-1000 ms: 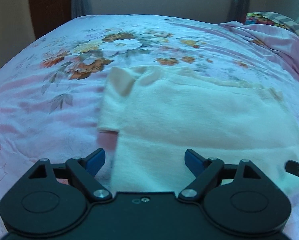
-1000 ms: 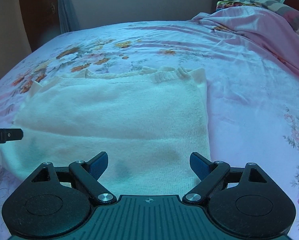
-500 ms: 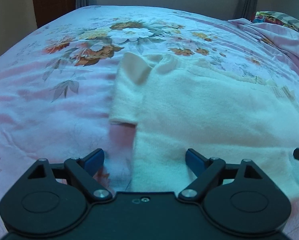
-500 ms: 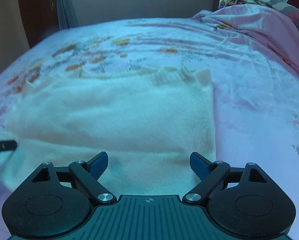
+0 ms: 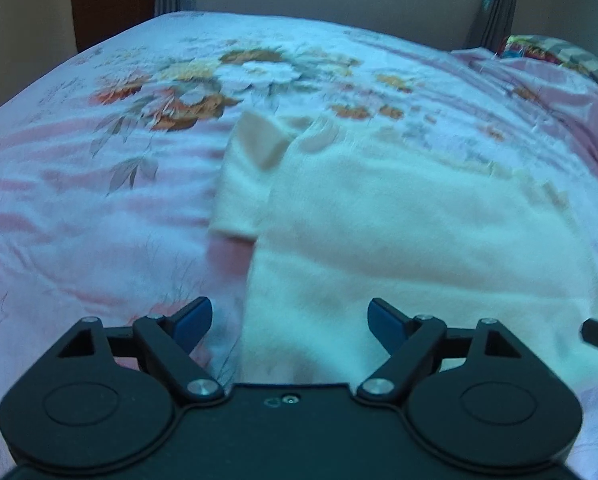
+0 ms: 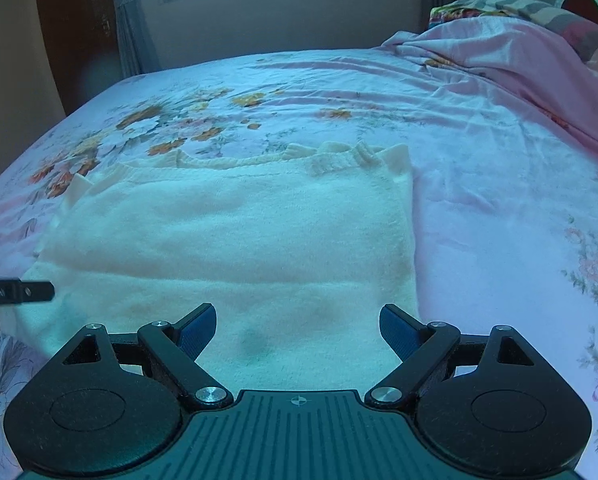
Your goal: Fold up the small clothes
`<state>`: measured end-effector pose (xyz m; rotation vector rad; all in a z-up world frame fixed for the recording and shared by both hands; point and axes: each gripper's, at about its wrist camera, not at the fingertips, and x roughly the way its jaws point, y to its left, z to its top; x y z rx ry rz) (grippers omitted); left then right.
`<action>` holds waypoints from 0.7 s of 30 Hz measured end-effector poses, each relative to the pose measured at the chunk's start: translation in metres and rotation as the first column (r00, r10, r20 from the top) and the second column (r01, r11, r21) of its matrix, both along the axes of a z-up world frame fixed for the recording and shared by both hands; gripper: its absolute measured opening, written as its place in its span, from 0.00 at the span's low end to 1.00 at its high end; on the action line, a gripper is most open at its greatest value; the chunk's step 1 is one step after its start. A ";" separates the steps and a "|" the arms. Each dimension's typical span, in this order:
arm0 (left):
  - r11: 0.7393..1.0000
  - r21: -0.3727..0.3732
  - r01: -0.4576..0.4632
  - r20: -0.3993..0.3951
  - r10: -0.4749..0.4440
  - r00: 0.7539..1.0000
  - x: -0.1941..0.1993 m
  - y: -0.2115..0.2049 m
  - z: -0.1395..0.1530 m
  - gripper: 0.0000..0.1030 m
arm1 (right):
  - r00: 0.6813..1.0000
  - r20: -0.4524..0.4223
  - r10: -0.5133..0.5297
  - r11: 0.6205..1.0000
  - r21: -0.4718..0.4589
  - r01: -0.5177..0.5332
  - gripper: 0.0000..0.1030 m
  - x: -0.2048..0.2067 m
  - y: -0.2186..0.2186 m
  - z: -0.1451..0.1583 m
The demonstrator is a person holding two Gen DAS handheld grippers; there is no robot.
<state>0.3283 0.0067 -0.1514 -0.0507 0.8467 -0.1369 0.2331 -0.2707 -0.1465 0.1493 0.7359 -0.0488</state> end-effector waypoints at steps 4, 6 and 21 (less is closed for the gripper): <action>0.999 0.015 0.046 0.041 -0.046 0.998 0.020 -0.013 0.012 0.80 | 1.000 0.012 0.027 1.000 -0.016 -0.027 0.85 0.025 -0.002 0.004; 0.998 0.026 0.059 0.051 -0.060 0.997 0.036 -0.022 0.013 0.80 | 0.999 0.024 0.023 1.000 -0.019 -0.023 0.85 0.047 -0.006 0.005; 0.997 0.063 0.042 0.010 -0.043 0.999 0.125 -0.026 -0.030 0.90 | 0.996 -0.087 -0.038 0.994 -0.103 0.029 1.00 0.167 -0.050 -0.046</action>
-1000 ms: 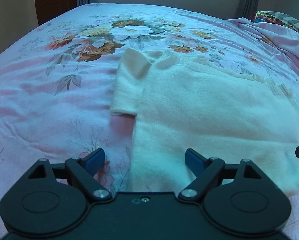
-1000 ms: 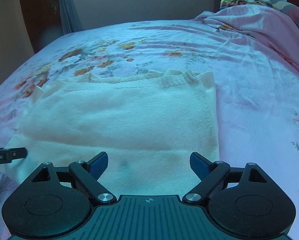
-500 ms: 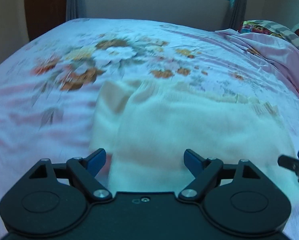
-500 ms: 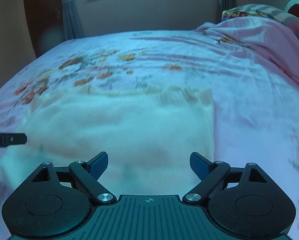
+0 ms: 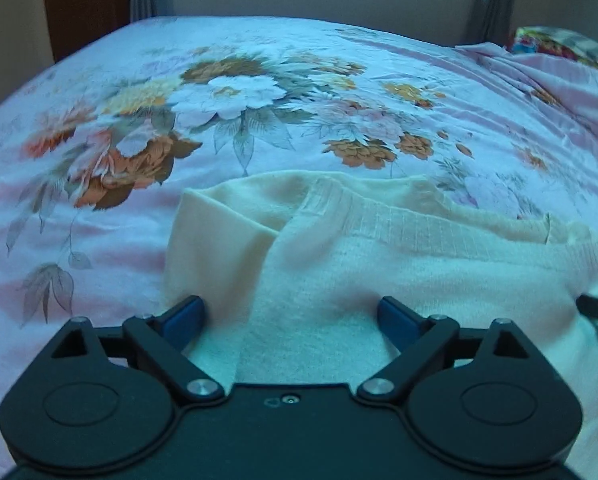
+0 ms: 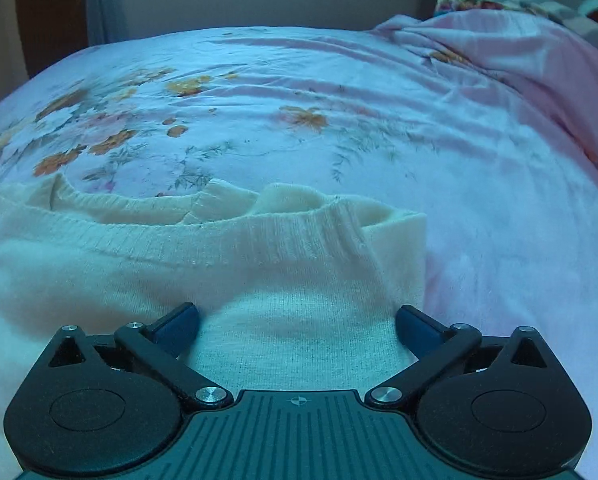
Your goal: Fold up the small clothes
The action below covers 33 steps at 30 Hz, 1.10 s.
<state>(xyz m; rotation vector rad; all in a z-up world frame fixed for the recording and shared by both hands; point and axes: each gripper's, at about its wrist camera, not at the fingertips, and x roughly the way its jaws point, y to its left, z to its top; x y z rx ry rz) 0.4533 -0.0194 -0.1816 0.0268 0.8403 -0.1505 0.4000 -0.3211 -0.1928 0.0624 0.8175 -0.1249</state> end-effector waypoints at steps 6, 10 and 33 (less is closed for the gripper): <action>1.000 -0.006 -0.003 0.042 0.003 0.999 -0.033 0.012 0.018 0.80 | 0.999 0.052 0.005 1.000 0.004 -0.006 1.00 -0.023 0.011 0.025; 0.998 -0.011 -0.054 0.100 0.055 0.993 -0.057 0.033 0.029 0.81 | 0.991 0.118 0.055 0.998 0.024 -0.059 1.00 -0.054 0.033 0.040; 0.971 -0.215 -0.104 -0.041 0.097 0.994 -0.067 0.081 -0.002 0.85 | 0.989 0.053 0.141 0.986 0.079 -0.145 1.00 -0.103 0.086 0.018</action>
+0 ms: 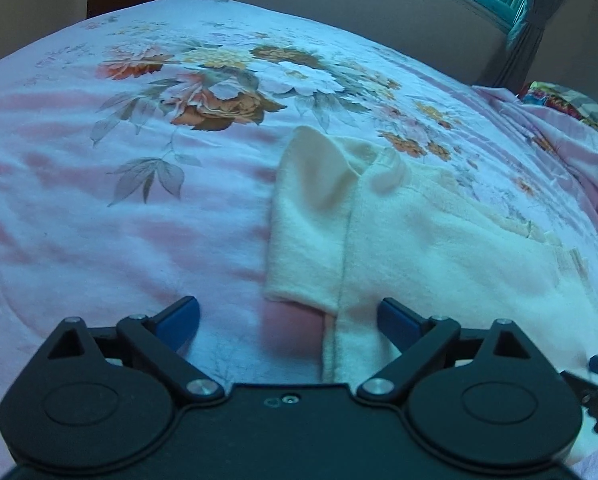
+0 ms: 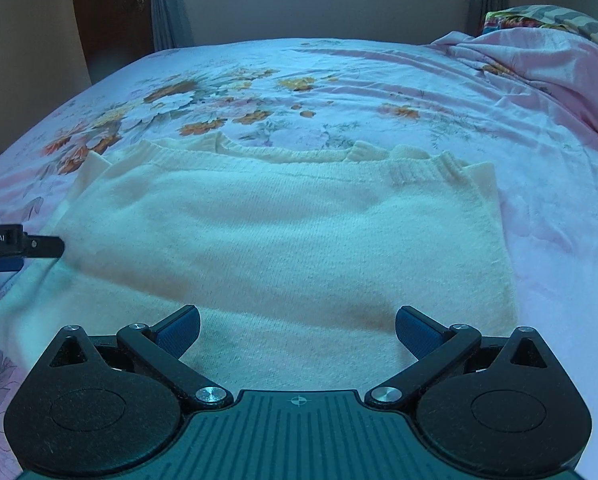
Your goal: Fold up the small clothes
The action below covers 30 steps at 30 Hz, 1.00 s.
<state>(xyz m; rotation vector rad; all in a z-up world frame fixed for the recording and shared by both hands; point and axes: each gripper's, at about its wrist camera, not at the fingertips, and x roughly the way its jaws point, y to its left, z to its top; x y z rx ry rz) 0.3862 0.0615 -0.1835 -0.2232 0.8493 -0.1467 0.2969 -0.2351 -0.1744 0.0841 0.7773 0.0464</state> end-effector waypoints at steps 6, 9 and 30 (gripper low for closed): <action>0.996 -0.071 0.048 0.012 -0.047 0.999 0.000 -0.011 0.004 0.51 | 1.000 -0.011 -0.013 1.000 0.016 0.013 1.00 0.001 -0.002 -0.006; 0.993 -0.114 0.043 0.002 -0.043 0.999 0.002 -0.011 0.003 0.51 | 1.000 -0.015 -0.008 1.000 0.006 0.008 1.00 0.002 -0.001 -0.008; 0.908 -0.419 -0.010 -0.102 -0.037 0.994 0.007 0.032 -0.011 0.61 | 1.000 -0.022 -0.008 1.000 0.014 0.008 1.00 0.005 -0.003 -0.013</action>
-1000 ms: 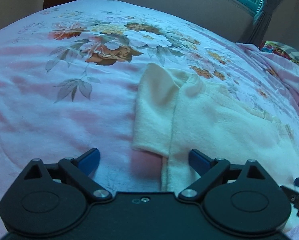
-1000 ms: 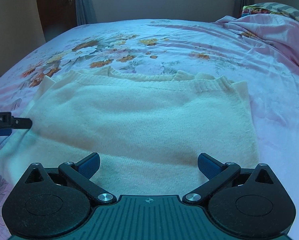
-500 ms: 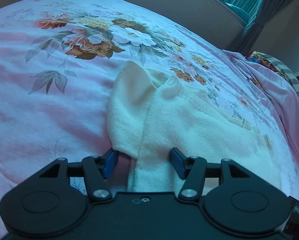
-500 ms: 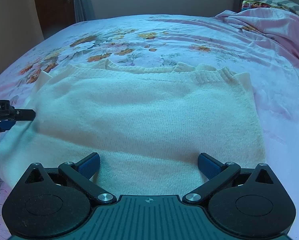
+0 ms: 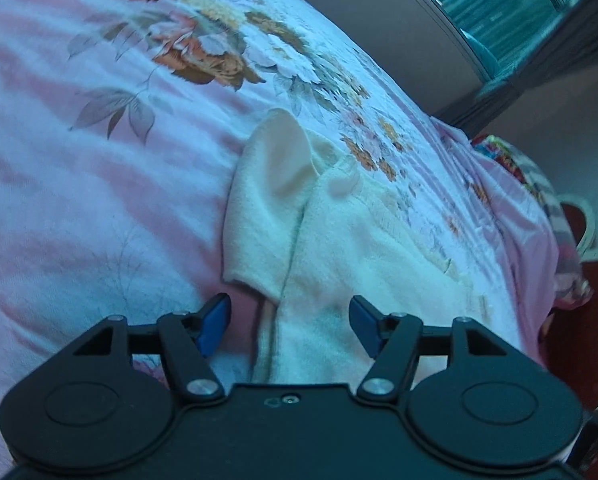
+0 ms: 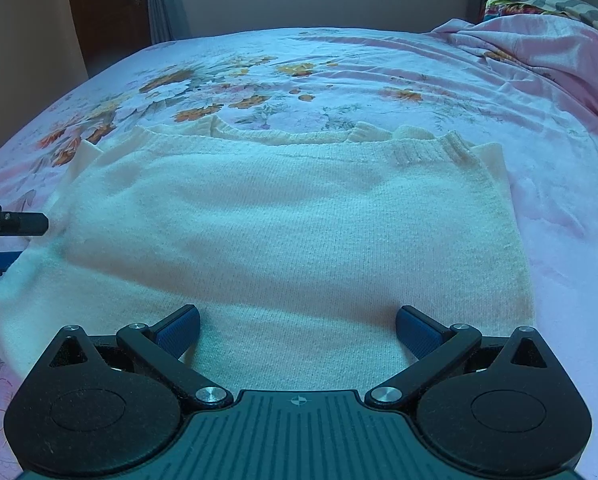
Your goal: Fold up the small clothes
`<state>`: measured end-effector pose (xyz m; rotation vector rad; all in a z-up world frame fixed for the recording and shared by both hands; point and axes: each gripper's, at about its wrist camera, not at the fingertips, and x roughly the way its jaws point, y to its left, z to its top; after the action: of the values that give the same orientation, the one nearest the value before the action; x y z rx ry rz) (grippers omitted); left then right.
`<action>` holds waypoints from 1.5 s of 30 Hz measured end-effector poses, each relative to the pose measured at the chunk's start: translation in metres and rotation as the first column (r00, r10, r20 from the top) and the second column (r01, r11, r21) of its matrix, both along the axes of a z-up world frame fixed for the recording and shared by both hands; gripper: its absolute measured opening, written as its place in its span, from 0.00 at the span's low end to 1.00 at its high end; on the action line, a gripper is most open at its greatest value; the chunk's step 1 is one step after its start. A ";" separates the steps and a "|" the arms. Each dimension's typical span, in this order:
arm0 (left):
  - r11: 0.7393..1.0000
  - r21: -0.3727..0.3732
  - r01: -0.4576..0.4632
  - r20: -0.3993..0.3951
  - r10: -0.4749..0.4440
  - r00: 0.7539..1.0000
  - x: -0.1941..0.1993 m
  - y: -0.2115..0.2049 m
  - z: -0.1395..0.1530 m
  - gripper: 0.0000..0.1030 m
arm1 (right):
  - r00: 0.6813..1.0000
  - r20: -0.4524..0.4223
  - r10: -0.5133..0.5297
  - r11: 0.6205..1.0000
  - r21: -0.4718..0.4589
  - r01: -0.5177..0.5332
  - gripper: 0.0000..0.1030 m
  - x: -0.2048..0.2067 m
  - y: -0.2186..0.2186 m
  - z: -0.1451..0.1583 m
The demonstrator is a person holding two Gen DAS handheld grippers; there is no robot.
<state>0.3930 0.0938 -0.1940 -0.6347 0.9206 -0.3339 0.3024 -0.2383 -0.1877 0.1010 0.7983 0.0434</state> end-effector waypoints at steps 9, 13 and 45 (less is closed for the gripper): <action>0.965 -0.254 -0.061 -0.074 0.044 0.996 0.002 0.020 -0.021 0.60 | 1.000 0.004 0.001 1.000 0.008 -0.001 1.00 0.000 -0.001 0.000; 0.957 -0.286 -0.047 -0.073 0.027 0.997 0.008 0.012 -0.024 0.57 | 1.000 0.008 0.002 1.000 0.000 -0.002 1.00 0.001 0.001 -0.001; 0.998 0.065 -0.013 0.077 0.008 0.997 0.015 -0.042 0.007 0.14 | 0.991 -0.036 -0.128 0.980 -0.157 0.121 1.00 0.056 -0.037 -0.004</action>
<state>0.4077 0.0520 -0.1870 -0.5626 0.8507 -0.3153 0.3584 -0.2757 -0.1921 0.0053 0.8369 -0.1397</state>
